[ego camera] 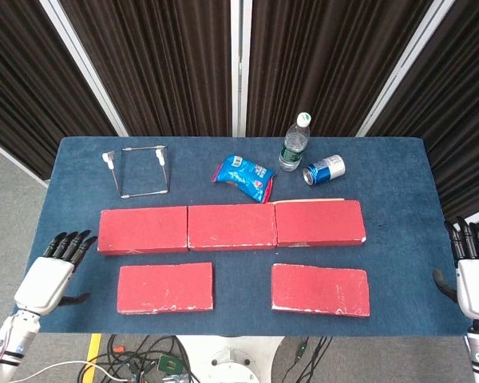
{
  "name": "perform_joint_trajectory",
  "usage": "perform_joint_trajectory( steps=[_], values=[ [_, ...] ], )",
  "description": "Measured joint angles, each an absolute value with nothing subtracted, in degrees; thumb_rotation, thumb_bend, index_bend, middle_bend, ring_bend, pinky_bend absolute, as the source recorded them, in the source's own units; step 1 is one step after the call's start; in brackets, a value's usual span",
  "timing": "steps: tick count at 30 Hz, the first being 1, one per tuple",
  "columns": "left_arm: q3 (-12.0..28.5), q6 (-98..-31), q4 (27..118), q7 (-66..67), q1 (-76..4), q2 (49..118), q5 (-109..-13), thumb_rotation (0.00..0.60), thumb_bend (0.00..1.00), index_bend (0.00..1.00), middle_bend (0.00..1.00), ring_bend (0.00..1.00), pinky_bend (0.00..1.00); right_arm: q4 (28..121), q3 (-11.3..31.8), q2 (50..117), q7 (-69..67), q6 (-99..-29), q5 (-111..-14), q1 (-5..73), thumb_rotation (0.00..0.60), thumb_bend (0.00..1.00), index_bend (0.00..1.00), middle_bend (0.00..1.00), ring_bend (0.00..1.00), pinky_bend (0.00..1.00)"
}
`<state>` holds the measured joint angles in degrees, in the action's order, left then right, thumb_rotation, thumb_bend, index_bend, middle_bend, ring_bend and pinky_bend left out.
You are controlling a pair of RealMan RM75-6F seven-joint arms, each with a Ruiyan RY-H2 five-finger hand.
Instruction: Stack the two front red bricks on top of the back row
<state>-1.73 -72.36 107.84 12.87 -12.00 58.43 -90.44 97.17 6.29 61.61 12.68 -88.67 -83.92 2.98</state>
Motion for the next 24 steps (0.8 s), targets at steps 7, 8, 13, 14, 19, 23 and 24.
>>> perform_joint_trajectory(
  steps=[7, 8, 13, 14, 19, 23, 24],
  values=[
    [-2.67, -67.01, 112.02, 16.14, -14.90, 60.76, -90.90, 0.600, 0.01, 0.00, 0.00, 0.00, 0.00, 96.94, 6.42, 61.95, 12.71, -88.10, -83.11, 3.16, 0.600, 0.21, 0.00, 0.00, 0.00, 0.00],
    [-2.70, -66.42, 112.53, 16.64, -15.21, 61.13, -90.67, 0.600, 0.01, 0.00, 0.00, 0.00, 0.00, 96.91, 6.40, 61.99, 12.70, -88.03, -83.10, 3.19, 0.600, 0.21, 0.00, 0.00, 0.00, 0.00],
    [-2.58, -63.25, 115.10, 20.44, -17.02, 62.68, -88.65, 0.600, 0.01, 0.00, 0.00, 0.00, 0.00, 96.63, 6.35, 62.13, 12.35, -87.85, -82.98, 3.22, 0.600, 0.21, 0.00, 0.00, 0.00, 0.00],
    [-2.55, -62.63, 115.52, 21.39, -17.40, 62.92, -88.27, 0.600, 0.01, 0.00, 0.00, 0.00, 0.00, 96.48, 6.31, 62.17, 12.21, -87.79, -83.00, 3.24, 0.600, 0.21, 0.00, 0.00, 0.00, 0.00],
    [-2.15, -58.74, 118.33, 26.96, -19.90, 64.89, -84.15, 0.600, 0.01, 0.00, 0.00, 0.00, 0.00, 95.65, 6.23, 62.33, 11.35, -87.42, -82.93, 3.33, 0.600, 0.21, 0.00, 0.00, 0.00, 0.00],
    [-1.65, -56.55, 119.77, 30.56, -21.83, 67.00, -79.78, 0.600, 0.01, 0.00, 0.00, 0.00, 0.00, 95.04, 6.41, 62.50, 10.20, -87.05, -82.41, 3.45, 0.600, 0.21, 0.00, 0.00, 0.00, 0.00],
    [-1.47, -56.08, 119.98, 31.54, -22.40, 67.75, -78.40, 0.600, 0.01, 0.00, 0.00, 0.00, 0.00, 94.87, 6.43, 62.54, 9.93, -87.03, -82.36, 3.45, 0.600, 0.21, 0.00, 0.00, 0.00, 0.00]
  ],
)
